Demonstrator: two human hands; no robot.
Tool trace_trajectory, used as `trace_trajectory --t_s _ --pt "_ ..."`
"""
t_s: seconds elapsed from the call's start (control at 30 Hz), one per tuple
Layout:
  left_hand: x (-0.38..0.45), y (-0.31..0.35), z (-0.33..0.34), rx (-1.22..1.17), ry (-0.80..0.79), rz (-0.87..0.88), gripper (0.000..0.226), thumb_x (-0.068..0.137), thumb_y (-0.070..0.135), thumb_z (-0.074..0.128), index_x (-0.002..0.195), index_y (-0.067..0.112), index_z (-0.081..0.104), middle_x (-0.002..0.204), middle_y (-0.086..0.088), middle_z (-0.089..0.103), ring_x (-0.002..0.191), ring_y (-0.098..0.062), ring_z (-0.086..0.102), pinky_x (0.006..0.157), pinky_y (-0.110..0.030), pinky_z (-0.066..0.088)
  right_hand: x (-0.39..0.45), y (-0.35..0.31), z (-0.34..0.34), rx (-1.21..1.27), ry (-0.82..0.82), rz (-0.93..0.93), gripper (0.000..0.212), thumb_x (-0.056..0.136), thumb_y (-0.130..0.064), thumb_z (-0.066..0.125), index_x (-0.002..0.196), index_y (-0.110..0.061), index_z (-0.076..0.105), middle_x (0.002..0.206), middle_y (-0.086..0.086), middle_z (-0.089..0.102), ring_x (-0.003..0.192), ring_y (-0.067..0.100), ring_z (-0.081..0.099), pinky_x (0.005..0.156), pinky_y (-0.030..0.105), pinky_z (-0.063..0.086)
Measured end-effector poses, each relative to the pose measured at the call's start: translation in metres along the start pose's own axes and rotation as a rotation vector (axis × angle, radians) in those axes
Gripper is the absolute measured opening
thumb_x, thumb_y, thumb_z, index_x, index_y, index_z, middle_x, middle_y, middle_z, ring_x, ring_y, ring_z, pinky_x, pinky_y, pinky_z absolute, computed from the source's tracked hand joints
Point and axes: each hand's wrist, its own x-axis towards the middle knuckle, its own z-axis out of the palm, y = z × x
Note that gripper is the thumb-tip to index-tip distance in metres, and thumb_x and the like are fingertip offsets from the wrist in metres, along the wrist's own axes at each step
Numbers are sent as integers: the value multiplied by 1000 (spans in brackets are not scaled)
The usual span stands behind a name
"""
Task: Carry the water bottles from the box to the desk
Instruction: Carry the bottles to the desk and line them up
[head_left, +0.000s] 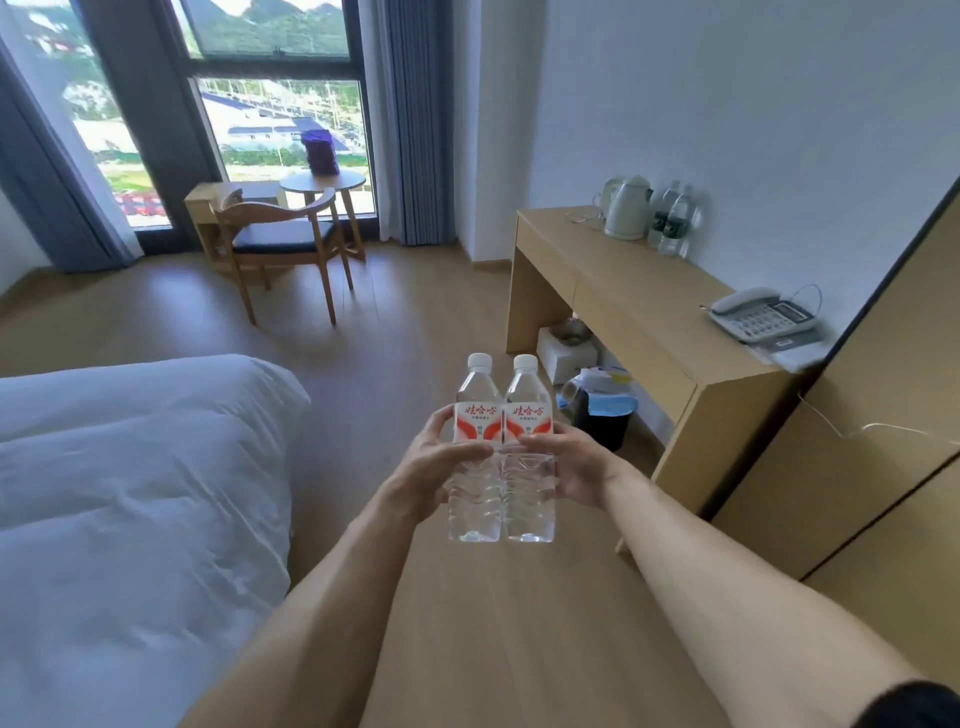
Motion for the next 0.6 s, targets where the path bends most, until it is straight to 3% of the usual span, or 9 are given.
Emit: trace_trajectory --t_s 0.17,0.6 --pt "80 37 -13 23 -65 -29 85 66 8 90 136 29 49 113 -13 74 103 -35 73 91 -61 55 61 -37 -13 49 69 -18 49 86 -20 74 133 -19 59 124 11 70 116 35 65 103 62 45" --pt "293 89 -20 75 -102 -40 90 61 12 92 136 31 47 120 -14 69 102 -32 73 90 -57 57 246 -108 -93 100 96 -54 60 76 -25 81 132 -19 60 124 12 70 117 37 64 101 65 46"
